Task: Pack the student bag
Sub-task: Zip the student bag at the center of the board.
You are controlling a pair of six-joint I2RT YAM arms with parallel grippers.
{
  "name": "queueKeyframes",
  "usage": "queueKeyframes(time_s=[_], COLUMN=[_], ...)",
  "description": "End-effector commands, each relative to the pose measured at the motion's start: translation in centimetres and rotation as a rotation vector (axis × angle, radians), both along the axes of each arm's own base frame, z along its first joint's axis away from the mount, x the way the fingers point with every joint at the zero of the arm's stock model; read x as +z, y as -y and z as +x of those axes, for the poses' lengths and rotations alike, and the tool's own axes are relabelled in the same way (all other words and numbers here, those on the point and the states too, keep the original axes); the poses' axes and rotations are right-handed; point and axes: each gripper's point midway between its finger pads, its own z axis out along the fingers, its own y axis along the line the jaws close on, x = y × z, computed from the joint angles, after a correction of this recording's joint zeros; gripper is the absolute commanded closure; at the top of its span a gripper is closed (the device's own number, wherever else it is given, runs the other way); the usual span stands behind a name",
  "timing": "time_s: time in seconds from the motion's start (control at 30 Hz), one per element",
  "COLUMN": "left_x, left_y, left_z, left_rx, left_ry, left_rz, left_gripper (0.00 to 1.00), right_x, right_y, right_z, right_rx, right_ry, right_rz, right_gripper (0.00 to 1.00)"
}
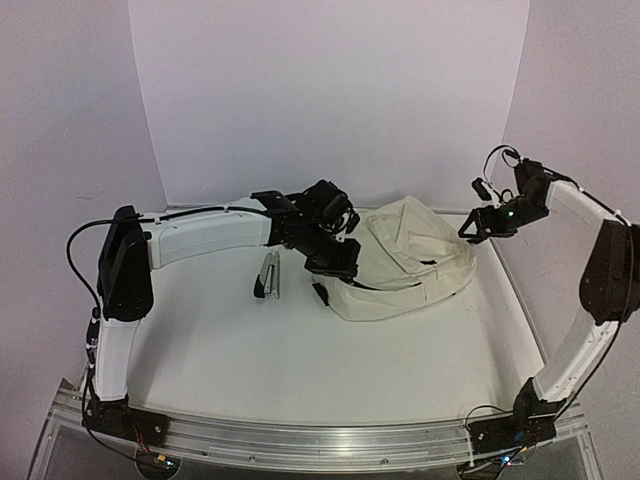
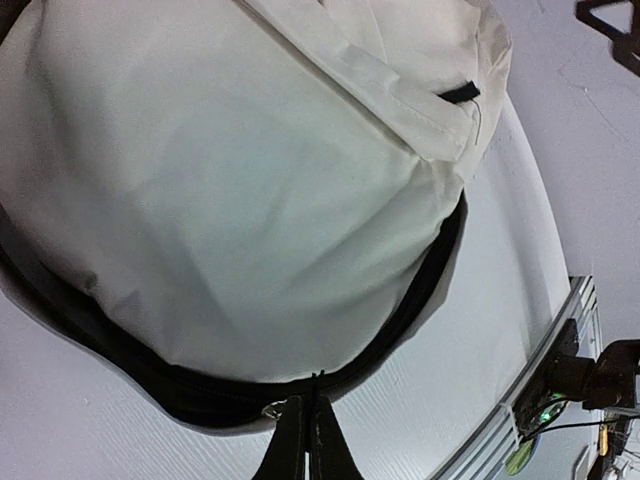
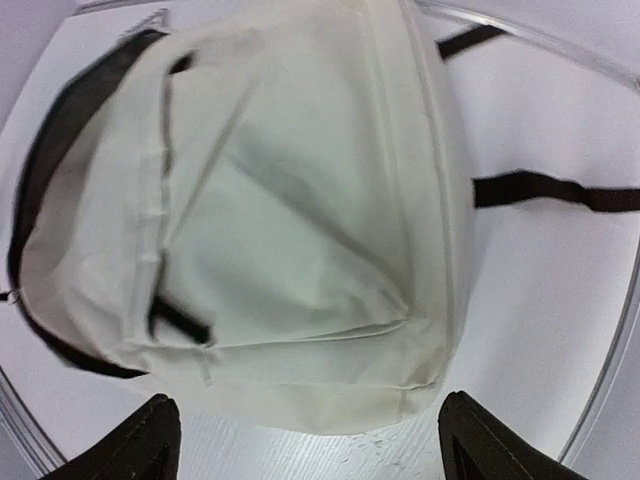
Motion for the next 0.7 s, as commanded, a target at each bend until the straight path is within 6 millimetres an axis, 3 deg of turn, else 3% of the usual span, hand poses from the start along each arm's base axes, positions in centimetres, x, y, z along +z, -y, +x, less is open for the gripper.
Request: queueKeyframes(time_s=[0.0, 0.13, 0.27, 0.5, 0.67], left_x=[2.6, 2.2, 1.3, 1.5, 1.6], left_y=[-0.1, -0.5, -1.2, -1.5, -1.6], left_z=[2.6, 3.3, 3.9, 4.5, 4.3], left_rx=[0.070, 0.087, 0.116, 0.139, 0.140], left_ry=[-0.015, -0.054, -0.093, -0.104, -0.110], left_rz=[-0.130, -0.152, -0.147, -0.158, -0.164], left_gripper=[1.00, 1.00, 1.00, 1.00, 1.00], right_x=[3.8, 4.8, 3.7, 0.6, -2.2], right_y=[-7.9, -13.8, -18.7, -24.4, -26.1], right_z=[-5.5, -8.1, -9.7, -10.0, -9.5], right_rx=[0.290, 0.442, 0.556, 0.652, 0.684], right_ry=[0.152, 0.296, 0.359, 0.393, 0.389], right_rz=[0.061, 0.090, 0.078, 0.008, -0.069], right_gripper=[0.13, 0.18, 0.25, 0.32, 0.37])
